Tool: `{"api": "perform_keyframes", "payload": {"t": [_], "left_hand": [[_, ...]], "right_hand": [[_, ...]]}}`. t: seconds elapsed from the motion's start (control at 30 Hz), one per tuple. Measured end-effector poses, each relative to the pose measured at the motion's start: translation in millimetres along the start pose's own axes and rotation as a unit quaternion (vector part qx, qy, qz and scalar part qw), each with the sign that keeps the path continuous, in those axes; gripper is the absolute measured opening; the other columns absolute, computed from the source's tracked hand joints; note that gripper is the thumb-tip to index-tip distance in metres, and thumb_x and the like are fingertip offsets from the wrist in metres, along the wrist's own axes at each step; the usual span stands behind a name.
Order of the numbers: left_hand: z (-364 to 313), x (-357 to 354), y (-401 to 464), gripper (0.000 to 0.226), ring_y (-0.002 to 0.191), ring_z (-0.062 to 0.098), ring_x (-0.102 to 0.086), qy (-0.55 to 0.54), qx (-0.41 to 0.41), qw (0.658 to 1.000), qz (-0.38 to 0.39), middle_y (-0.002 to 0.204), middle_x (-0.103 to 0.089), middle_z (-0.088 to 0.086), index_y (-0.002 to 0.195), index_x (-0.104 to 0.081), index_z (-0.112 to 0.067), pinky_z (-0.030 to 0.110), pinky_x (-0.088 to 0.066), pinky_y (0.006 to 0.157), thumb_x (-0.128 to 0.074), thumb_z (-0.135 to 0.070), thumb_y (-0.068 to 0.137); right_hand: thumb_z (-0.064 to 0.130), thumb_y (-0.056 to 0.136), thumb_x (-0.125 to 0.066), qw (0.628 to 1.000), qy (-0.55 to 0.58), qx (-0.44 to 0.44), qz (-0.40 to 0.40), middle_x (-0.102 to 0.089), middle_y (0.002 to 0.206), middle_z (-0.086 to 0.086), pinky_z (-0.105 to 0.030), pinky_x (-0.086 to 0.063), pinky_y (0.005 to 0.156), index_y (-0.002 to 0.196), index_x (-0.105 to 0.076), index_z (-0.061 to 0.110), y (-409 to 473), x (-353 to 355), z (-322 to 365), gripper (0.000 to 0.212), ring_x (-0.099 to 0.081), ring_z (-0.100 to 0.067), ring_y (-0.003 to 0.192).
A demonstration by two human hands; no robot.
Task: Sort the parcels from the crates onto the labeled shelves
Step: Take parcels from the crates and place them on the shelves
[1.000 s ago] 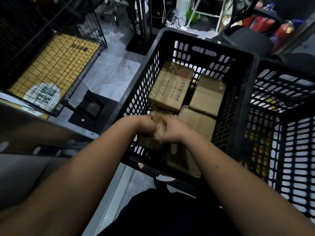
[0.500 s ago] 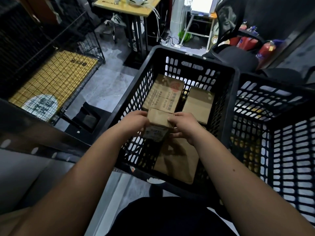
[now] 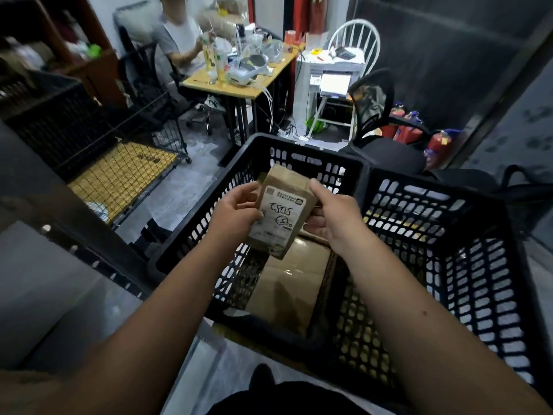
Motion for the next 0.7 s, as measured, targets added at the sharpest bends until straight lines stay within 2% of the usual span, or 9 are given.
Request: {"api": "perform_keyframes", "payload": {"t": [0.13, 0.2, 0.27, 0.3, 0.4, 0.5, 0.57, 0.63, 0.7], "left_hand": [[-15, -22, -19, 0.055, 0.108, 0.018, -0.072, -0.026, -0.049, 0.998, -0.003, 0.120, -0.071, 0.000, 0.134, -0.062, -0.030, 0.037, -0.064, 0.079, -0.071, 0.001, 0.090], [-19, -31, -29, 0.055, 0.108, 0.018, -0.072, -0.049, -0.055, 0.997, -0.012, 0.125, -0.068, -0.005, 0.136, -0.058, -0.036, 0.042, -0.065, 0.080, -0.075, -0.008, 0.092], [-21, -41, -39, 0.050, 0.108, 0.022, -0.073, -0.067, -0.045, 0.997, -0.018, 0.126, -0.067, -0.005, 0.133, -0.057, -0.040, 0.048, -0.065, 0.077, -0.074, -0.013, 0.094], [-22, -45, -45, 0.050, 0.107, 0.023, -0.073, -0.071, -0.040, 0.997, -0.016, 0.125, -0.066, -0.004, 0.133, -0.057, -0.041, 0.050, -0.065, 0.075, -0.075, -0.015, 0.094], [-24, -64, -61, 0.054, 0.102, 0.022, -0.076, -0.080, -0.039, 0.996, 0.005, 0.125, -0.068, 0.003, 0.141, -0.055, -0.029, 0.046, -0.065, 0.073, -0.076, -0.016, 0.094], [-24, -81, -75, 0.044, 0.099, 0.023, -0.077, -0.082, -0.031, 0.996, 0.028, 0.126, -0.070, 0.010, 0.137, -0.057, -0.018, 0.037, -0.063, 0.070, -0.073, -0.019, 0.096], [-23, -88, -81, 0.040, 0.104, 0.026, -0.076, -0.107, -0.024, 0.993, 0.030, 0.127, -0.071, 0.011, 0.135, -0.058, -0.015, 0.045, -0.065, 0.080, -0.071, -0.020, 0.098], [-21, -90, -85, 0.040, 0.111, 0.030, -0.073, -0.169, -0.013, 0.985, 0.022, 0.126, -0.073, 0.010, 0.134, -0.059, -0.013, 0.055, -0.061, 0.092, -0.071, -0.022, 0.098], [-15, -91, -89, 0.047, 0.116, 0.033, -0.071, -0.252, 0.003, 0.968, 0.008, 0.127, -0.073, 0.010, 0.136, -0.060, -0.014, 0.057, -0.057, 0.099, -0.074, -0.028, 0.093]], "right_hand": [[0.053, 0.091, -0.075, 0.998, 0.031, 0.054, -0.009, -0.080, 0.092, -0.013, -0.039, -0.064, 0.070, 0.106, -0.069, 0.007, -26, 24, 27, 0.049, -0.078, -0.029, 0.079], [0.053, 0.090, -0.077, 0.996, 0.042, 0.077, -0.004, -0.079, 0.097, -0.016, -0.041, -0.064, 0.073, 0.105, -0.070, 0.008, -37, 34, 36, 0.048, -0.077, -0.030, 0.081], [0.045, 0.089, -0.079, 0.994, 0.029, 0.107, -0.001, -0.079, 0.100, -0.015, -0.048, -0.065, 0.080, 0.104, -0.072, 0.008, -47, 46, 41, 0.041, -0.078, -0.033, 0.091], [0.037, 0.092, -0.078, 0.992, 0.015, 0.124, -0.003, -0.080, 0.100, -0.011, -0.045, -0.065, 0.075, 0.104, -0.072, 0.009, -53, 53, 42, 0.031, -0.078, -0.029, 0.092], [0.021, 0.096, -0.073, 0.987, -0.028, 0.160, 0.004, -0.079, 0.105, 0.000, -0.023, -0.058, 0.062, 0.117, -0.074, 0.015, -75, 72, 39, 0.022, -0.077, -0.010, 0.085], [0.012, 0.095, -0.072, 0.982, -0.048, 0.178, 0.033, -0.079, 0.109, 0.001, -0.032, -0.064, 0.074, 0.128, -0.072, 0.022, -88, 78, 35, 0.034, -0.078, -0.012, 0.090], [0.012, 0.096, -0.072, 0.980, -0.046, 0.187, 0.051, -0.077, 0.113, 0.004, -0.032, -0.064, 0.078, 0.134, -0.068, 0.026, -95, 82, 36, 0.042, -0.077, -0.009, 0.093], [0.016, 0.094, -0.074, 0.974, -0.067, 0.209, 0.046, -0.073, 0.117, 0.008, -0.022, -0.061, 0.071, 0.138, -0.065, 0.028, -104, 88, 40, 0.047, -0.073, 0.001, 0.090], [0.015, 0.091, -0.076, 0.972, -0.058, 0.227, 0.007, -0.067, 0.117, 0.014, -0.017, -0.057, 0.066, 0.139, -0.064, 0.030, -110, 99, 40, 0.051, -0.070, 0.005, 0.088]]}}
Point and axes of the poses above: each hand's wrist, its own y-axis towards the middle knuckle, its own x-axis out of the back of the hand, z = x × y, the point moved 9 cm from there along y, towards the middle knuckle
